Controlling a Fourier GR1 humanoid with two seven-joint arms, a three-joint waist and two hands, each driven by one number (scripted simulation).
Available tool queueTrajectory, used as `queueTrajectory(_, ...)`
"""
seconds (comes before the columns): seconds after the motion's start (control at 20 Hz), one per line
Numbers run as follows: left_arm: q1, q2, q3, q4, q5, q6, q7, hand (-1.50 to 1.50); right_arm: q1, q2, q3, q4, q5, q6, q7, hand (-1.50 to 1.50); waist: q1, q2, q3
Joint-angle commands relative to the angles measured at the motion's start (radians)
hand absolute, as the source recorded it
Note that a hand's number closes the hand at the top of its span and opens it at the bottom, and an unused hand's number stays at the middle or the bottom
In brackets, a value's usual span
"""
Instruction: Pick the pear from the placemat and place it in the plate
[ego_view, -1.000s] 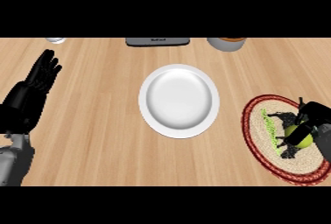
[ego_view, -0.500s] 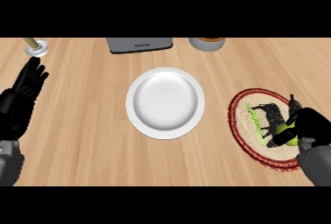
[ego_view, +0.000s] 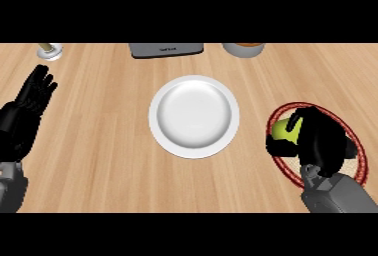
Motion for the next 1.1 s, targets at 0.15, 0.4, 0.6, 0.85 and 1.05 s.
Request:
queueTrajectory(0.15, -0.011, -0.013, -0.025, -0.010, 0.002, -0.021, -0.007, 0.00, 0.000, 0.202, 0.138, -0.303, 0.308, 0.083, 0.299, 1.50, 0.060, 0.032, 0.004)
queueTrajectory(0.4, -0.065, -0.022, -0.026, -0.029, 0.026, -0.037, 0.013, 0.00, -0.001, 0.386, 0.207, -0.324, 0.531, 0.220, 0.369, 1.50, 0.099, 0.047, 0.008)
queueTrajectory(0.6, -0.106, -0.086, -0.100, 0.004, -0.048, 0.001, -0.021, 0.00, -0.214, 0.395, 0.140, -0.183, 0.459, 0.205, 0.400, 1.50, 0.131, 0.063, 0.009)
queueTrajectory(0.85, -0.092, -0.059, -0.073, -0.023, -0.017, -0.038, -0.015, 0.00, -0.241, 0.397, 0.046, -0.016, 0.380, 0.049, 0.356, 1.50, 0.156, 0.067, 0.011)
queueTrajectory(1.05, -0.156, -0.062, -0.073, -0.009, -0.007, -0.044, 0.026, 0.00, -0.363, 0.398, -0.062, 0.140, 0.322, 0.037, 0.322, 1.50, 0.161, 0.071, 0.011)
